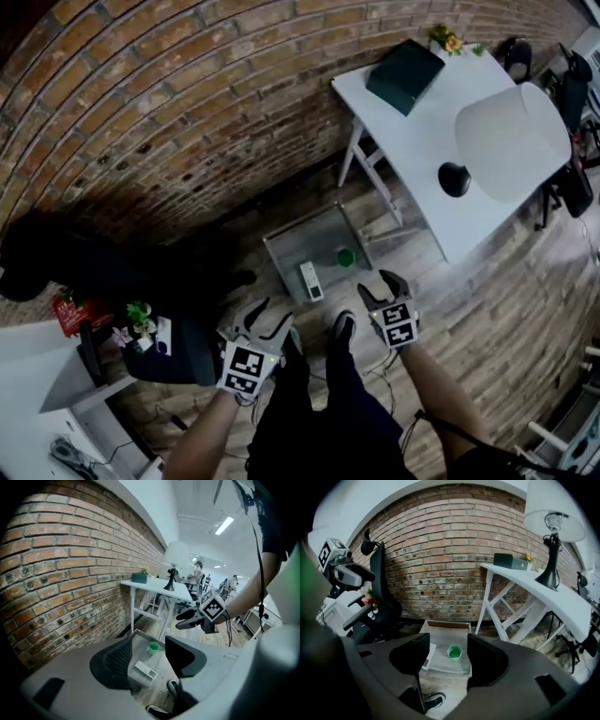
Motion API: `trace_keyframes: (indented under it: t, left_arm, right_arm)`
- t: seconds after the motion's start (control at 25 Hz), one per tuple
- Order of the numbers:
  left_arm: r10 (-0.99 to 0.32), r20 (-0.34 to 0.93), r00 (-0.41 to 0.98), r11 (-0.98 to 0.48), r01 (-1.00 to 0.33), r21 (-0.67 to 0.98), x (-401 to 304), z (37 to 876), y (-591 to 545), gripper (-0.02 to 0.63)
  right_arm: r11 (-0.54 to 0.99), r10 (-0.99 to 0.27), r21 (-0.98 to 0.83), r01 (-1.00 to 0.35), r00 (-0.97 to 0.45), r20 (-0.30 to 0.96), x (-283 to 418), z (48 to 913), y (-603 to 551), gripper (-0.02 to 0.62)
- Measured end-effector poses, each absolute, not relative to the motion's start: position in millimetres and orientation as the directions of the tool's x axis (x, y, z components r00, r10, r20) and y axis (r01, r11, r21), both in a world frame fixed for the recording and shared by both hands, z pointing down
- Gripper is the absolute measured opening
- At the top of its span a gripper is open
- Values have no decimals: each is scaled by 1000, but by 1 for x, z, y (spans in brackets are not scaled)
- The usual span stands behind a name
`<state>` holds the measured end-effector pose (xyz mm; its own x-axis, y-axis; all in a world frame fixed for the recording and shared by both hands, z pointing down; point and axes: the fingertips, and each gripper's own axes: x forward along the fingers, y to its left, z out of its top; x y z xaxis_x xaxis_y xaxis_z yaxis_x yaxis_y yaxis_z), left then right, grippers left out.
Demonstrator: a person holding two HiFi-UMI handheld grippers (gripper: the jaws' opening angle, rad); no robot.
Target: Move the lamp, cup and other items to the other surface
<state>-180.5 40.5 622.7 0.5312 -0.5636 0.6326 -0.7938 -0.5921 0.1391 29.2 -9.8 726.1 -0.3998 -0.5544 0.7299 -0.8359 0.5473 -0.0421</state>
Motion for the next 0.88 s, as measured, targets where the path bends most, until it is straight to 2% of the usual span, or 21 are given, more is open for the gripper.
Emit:
trace_keyframes:
  t: [0.52,0.88]
  left_arm:
    - [-547,678,490,-489,-845,216,-170,745,40,216]
    - [-510,702,498,-452,-849,274,-181,823,51,216]
  right_arm:
    - [591,-460,-33,-806,-370,807,16,902,-39,293]
    - [607,-401,-40,-794,-349,847,17,1005,-48,359]
